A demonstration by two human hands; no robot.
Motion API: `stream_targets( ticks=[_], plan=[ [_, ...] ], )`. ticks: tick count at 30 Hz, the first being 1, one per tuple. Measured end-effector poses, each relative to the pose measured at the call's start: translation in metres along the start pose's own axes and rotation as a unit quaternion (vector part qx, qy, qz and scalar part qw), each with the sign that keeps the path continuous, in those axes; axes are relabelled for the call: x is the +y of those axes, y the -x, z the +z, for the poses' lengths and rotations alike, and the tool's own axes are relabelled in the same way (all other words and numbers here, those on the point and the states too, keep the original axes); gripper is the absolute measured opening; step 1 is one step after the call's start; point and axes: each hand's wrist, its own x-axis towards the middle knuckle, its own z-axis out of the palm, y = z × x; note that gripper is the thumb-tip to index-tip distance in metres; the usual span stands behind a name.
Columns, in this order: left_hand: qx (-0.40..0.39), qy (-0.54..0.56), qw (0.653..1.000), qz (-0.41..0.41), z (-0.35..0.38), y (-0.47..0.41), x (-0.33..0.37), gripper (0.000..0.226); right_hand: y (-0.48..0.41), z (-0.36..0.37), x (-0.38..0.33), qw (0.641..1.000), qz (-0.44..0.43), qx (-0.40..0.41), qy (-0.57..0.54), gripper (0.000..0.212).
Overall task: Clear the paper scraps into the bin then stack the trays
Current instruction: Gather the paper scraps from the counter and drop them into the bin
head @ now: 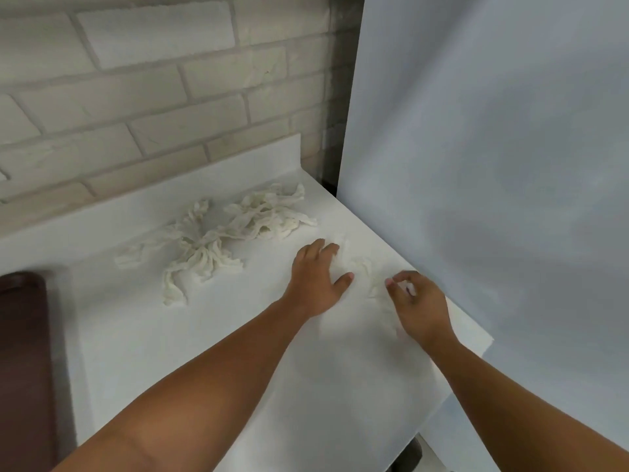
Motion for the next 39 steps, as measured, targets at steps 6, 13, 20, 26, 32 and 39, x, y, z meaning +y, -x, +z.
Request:
stream_targets(
  ticks=[6,13,20,26,32,39],
  plan=[
    [0.007,-0.119,0.993,0.006,0.032,-0.021,0.019,0.085,0.022,0.0,0.035,0.962,-0.093,-0.015,0.257,0.034],
    [-0.014,-0.105,0.987,0.117,0.045,-0.035,0.026,0.069,0.03,0.001,0.038,0.953,-0.183,-0.01,0.24,0.011],
    [0.056,-0.002,0.99,0.126,0.046,-0.015,0.035,0.009,0.047,-0.02,0.032,0.989,-0.08,-0.004,0.128,0.016],
    [0.039,-0.062,0.993,0.094,0.038,0.029,0.027,0.03,0.059,-0.057,0.029,0.999,0.01,-0.012,0.041,0.003],
    [0.09,-0.067,0.989,0.093,0.02,0.099,0.04,0.035,0.084,-0.092,0.034,1.0,-0.021,0.016,-0.012,0.025],
    [0.14,-0.01,0.988,-0.063,0.012,0.142,0.062,0.043,0.124,-0.14,0.05,0.998,-0.029,0.013,-0.053,0.025]
  ],
)
